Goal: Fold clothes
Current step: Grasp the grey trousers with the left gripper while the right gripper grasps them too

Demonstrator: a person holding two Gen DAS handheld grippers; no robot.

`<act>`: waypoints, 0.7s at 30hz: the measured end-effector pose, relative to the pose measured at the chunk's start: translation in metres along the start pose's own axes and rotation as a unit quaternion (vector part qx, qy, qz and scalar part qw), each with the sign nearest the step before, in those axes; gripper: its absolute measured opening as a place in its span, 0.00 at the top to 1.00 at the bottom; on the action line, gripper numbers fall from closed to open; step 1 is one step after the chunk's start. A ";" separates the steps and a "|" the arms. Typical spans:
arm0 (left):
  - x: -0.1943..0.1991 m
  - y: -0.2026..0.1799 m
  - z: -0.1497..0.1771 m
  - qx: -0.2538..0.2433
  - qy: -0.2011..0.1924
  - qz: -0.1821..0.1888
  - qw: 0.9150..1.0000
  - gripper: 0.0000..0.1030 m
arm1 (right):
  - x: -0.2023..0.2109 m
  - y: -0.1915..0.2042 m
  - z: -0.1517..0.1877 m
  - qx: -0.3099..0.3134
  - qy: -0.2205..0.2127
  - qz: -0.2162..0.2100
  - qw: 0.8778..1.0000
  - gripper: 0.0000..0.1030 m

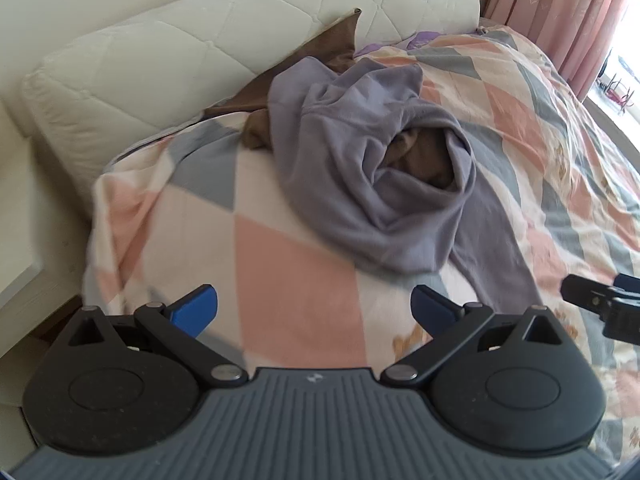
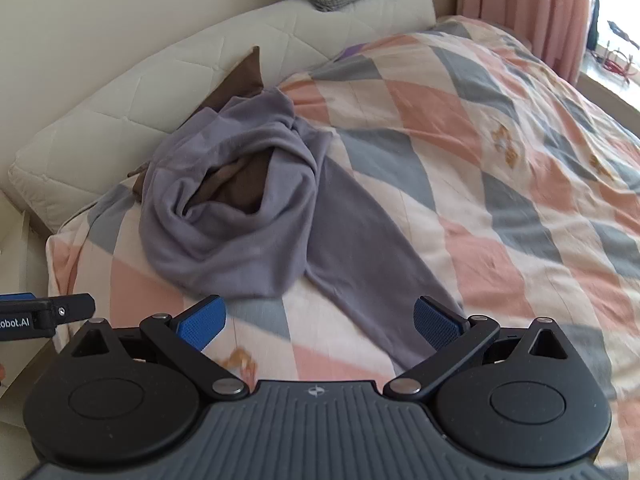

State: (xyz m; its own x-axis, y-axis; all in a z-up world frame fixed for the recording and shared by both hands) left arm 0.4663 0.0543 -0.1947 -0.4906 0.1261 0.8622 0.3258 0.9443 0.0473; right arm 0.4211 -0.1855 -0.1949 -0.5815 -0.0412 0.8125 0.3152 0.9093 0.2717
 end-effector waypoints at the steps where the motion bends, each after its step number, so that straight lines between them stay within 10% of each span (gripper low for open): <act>1: -0.010 0.002 -0.006 0.005 -0.002 0.007 1.000 0.01 | -0.010 0.003 -0.009 0.002 -0.004 -0.003 1.000 0.01; 16: -0.138 0.013 -0.061 0.073 0.012 0.064 0.995 0.08 | -0.166 0.049 -0.107 0.151 -0.026 -0.035 0.988 0.30; 21: -0.149 0.012 -0.064 0.057 0.016 0.063 0.996 0.49 | -0.184 0.048 -0.113 0.147 -0.002 -0.054 0.988 0.84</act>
State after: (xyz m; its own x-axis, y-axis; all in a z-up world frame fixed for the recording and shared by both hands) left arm 0.5958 0.0276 -0.2904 -0.4241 0.2384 0.8737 0.2894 0.9498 -0.1187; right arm 0.6283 -0.1809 -0.2734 -0.6025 -0.1440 0.7850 0.0201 0.9805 0.1953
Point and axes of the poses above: each gripper's, at about its wrist camera, not at the fingertips, and x roughly against the way its jaws point, y to its left, z to its underside, the point moved 3 cm from there along -x, roughly the way its jaws point, and after that the axes turned 12 degrees about -x, right-handed, at the moved point
